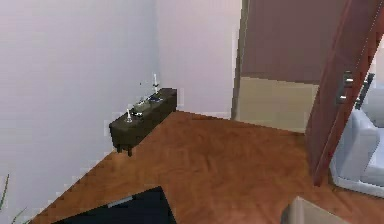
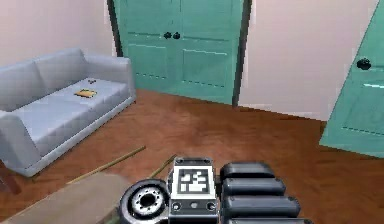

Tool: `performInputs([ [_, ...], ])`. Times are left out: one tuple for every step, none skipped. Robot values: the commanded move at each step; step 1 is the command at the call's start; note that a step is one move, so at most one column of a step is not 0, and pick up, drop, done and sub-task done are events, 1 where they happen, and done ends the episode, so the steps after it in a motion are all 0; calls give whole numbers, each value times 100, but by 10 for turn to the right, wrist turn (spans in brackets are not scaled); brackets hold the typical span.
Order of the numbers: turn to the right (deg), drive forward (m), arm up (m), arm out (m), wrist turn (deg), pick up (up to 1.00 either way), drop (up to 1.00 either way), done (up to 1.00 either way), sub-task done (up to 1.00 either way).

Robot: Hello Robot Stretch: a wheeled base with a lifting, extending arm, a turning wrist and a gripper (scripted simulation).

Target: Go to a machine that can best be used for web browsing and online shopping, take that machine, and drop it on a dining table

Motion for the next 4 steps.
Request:
performInputs([
  [0, 55, 0, 0, 0, 0, 0, 0, 0],
  [210, 0, 0, 0, 0, 0, 0, 0, 0],
  [0, 60, 0, 0, 0, 0, 0, 0, 0],
  [60, 0, 0, 0, 0, 0, 0, 0, 0],
])
